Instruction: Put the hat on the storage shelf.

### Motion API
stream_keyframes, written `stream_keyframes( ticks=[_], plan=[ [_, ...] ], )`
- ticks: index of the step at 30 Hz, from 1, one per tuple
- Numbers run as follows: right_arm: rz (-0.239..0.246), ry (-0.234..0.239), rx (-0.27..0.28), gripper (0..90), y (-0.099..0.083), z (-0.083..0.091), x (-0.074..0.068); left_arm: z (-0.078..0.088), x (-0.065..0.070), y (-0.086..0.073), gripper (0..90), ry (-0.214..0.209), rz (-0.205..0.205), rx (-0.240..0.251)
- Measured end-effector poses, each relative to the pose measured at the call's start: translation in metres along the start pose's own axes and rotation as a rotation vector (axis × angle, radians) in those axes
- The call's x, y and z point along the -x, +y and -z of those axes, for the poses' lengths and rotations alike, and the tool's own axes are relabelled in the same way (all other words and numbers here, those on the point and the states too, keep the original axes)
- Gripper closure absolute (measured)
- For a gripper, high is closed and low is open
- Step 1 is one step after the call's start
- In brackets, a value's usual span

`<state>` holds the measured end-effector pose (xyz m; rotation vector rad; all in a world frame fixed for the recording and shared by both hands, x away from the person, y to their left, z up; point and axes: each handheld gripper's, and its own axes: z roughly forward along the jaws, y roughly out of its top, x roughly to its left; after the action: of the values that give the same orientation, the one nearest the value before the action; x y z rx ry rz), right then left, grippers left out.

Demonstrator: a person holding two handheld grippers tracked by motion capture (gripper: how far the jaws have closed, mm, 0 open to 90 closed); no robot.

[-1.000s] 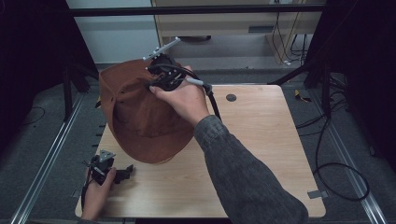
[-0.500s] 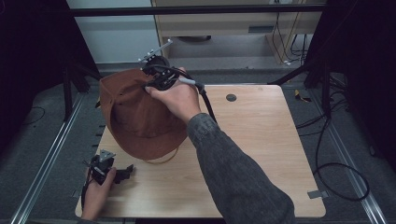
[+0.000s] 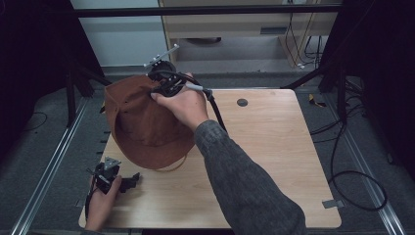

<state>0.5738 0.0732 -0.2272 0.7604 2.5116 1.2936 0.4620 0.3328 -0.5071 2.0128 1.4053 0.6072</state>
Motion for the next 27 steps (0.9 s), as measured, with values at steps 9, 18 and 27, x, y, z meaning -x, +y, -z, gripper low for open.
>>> stream_keyframes(
  ticks=[9, 18, 27],
  plan=[
    [0.003, 0.011, -0.002, 86.0, -0.002, -0.004, -0.004, 0.000, 0.000, 0.000, 0.0, 0.000, 0.000, 0.000],
    [0.006, 0.007, -0.003, 75.6, -0.008, -0.001, -0.006, 0.000, 0.000, 0.000, 0.0, 0.000, 0.000, 0.000],
    [0.010, -0.004, 0.000, 59.1, -0.012, 0.002, -0.011, 0.000, 0.000, 0.000, 0.0, 0.001, 0.000, 0.000]
  ],
)
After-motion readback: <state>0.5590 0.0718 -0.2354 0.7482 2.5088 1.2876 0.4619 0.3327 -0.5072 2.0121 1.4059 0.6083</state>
